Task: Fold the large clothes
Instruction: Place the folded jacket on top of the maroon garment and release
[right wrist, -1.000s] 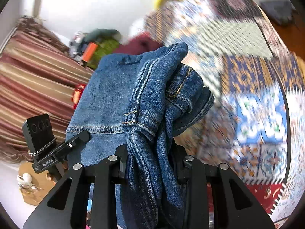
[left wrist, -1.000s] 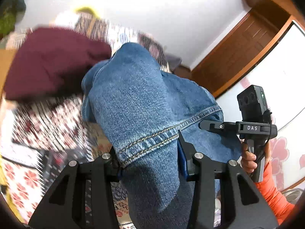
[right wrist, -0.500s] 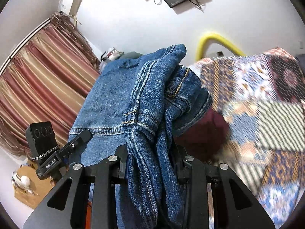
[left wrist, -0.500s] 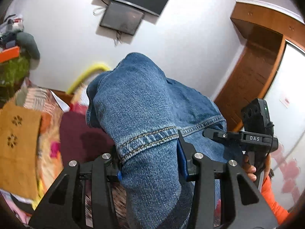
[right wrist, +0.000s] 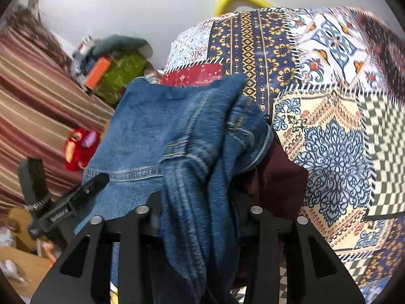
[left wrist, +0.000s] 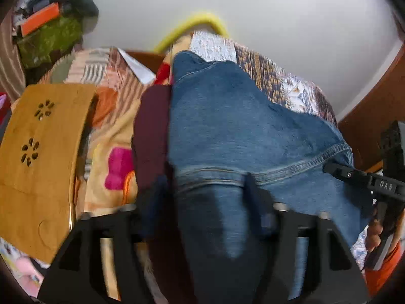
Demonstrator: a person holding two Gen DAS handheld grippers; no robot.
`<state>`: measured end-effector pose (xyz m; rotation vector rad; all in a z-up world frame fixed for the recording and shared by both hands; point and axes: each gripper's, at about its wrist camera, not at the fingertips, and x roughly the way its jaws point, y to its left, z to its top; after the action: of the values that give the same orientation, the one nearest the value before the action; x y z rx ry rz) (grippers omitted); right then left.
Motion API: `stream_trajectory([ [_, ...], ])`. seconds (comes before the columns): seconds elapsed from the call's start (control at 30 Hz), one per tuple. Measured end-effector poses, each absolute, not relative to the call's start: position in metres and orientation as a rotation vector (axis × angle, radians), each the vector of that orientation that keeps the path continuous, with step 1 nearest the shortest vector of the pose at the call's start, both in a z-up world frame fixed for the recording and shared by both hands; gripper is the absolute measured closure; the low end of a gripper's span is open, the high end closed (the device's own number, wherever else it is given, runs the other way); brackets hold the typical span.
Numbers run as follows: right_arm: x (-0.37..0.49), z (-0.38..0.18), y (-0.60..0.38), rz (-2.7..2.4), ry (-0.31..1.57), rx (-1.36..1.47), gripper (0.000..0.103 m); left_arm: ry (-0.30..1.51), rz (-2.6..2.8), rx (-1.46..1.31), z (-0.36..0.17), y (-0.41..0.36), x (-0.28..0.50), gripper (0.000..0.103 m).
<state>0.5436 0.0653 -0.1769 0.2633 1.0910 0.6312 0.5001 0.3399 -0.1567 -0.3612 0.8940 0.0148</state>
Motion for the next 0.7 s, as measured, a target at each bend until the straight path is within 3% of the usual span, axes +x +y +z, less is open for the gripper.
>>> stream_trajectory([
  [0.17,0.507,-0.147,0.064,0.55,1.008,0.069,0.049,0.878,0.044,-0.355,-0.147,0.337,0.486,0.02],
  [0.47,0.423,-0.08,0.036,0.526,0.822,-0.017,0.049,0.823,0.156,-0.228,-0.084,0.307,0.414,0.021],
  [0.7,0.341,-0.012,0.023,0.598,0.6,0.003,0.049,0.601,0.169,-0.113,0.007,0.255,0.315,0.021],
])
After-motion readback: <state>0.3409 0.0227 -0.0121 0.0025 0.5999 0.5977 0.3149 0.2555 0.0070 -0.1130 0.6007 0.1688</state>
